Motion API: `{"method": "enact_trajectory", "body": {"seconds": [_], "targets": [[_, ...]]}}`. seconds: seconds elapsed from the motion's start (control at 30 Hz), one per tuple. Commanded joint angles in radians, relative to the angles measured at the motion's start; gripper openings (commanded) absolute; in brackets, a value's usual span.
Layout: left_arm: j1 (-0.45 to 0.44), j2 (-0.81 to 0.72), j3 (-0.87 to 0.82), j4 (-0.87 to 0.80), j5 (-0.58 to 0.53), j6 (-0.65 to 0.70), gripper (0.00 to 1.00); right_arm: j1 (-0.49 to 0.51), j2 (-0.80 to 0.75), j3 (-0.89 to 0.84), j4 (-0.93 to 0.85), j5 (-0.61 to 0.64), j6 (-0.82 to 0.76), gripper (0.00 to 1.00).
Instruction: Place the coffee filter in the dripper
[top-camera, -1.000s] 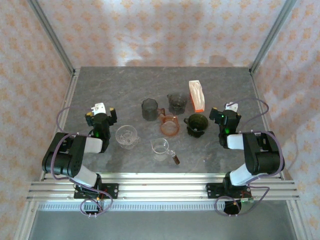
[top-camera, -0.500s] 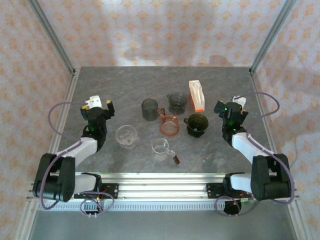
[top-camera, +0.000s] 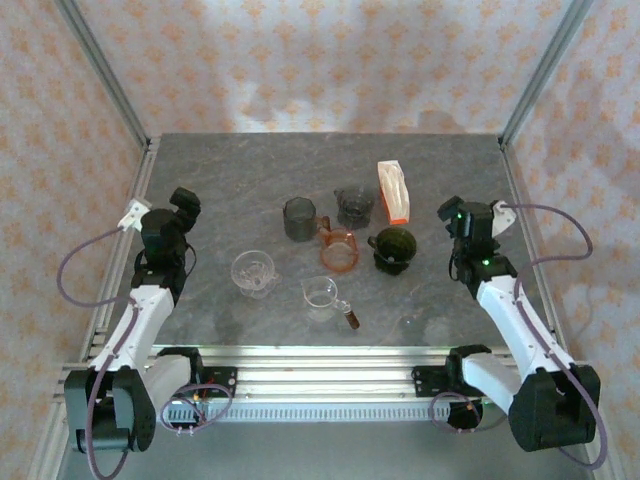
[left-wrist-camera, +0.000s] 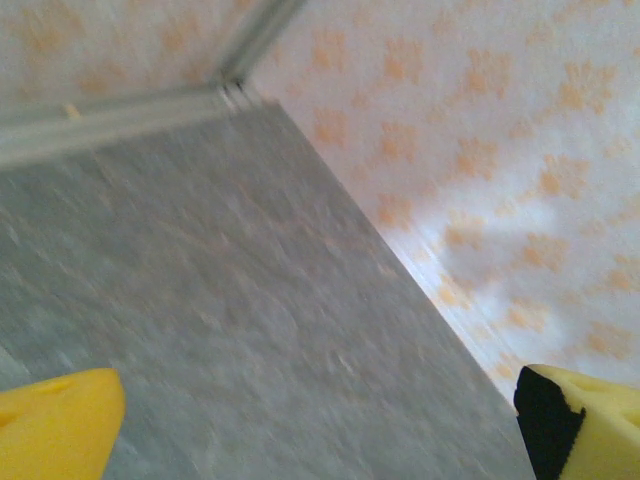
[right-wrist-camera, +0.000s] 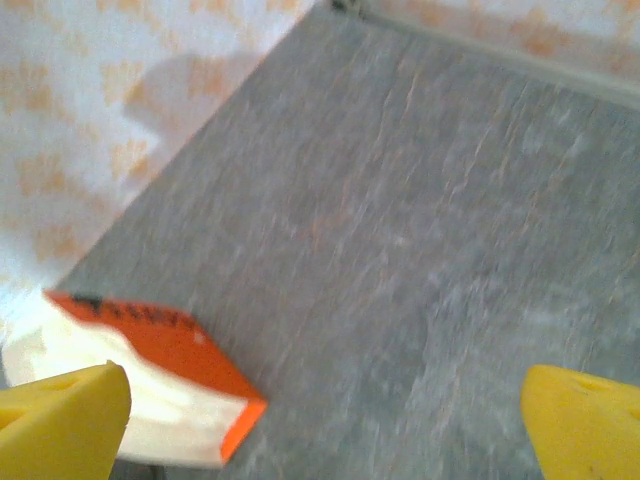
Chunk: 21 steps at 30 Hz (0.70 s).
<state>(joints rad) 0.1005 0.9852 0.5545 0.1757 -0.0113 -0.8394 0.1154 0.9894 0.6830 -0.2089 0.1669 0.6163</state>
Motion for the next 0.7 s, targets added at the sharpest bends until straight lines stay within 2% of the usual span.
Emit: {"method": "enact_trajectory", "body": {"seconds": [0.0, 0.1, 0.17, 0.27, 0.43, 0.67], "targets": [[0.001, -0.034, 0.011, -0.125, 0.245, -0.121, 0.98, 0.042, -0.014, 0.036, -0.19, -0.118, -0.02, 1.0], [-0.026, -0.036, 0.063, -0.328, 0.337, -0.059, 0.78, 0.076, -0.02, 0.043, -0.285, -0.158, -0.042, 1.0], [-0.077, -0.038, 0.112, -0.506, 0.307, 0.001, 0.7, 0.092, -0.039, 0.025, -0.302, -0.211, -0.062, 0.99], [-0.153, -0.084, 0.12, -0.721, 0.205, 0.048, 0.68, 0.131, -0.081, 0.001, -0.312, -0.226, -0.072, 0.98], [-0.207, -0.245, -0.01, -0.769, 0.15, 0.041, 0.64, 0.199, -0.12, -0.01, -0.331, -0.203, -0.087, 0.98], [-0.224, -0.263, -0.088, -0.674, 0.24, 0.057, 0.56, 0.234, -0.08, -0.017, -0.327, -0.207, -0.099, 0.98]]}}
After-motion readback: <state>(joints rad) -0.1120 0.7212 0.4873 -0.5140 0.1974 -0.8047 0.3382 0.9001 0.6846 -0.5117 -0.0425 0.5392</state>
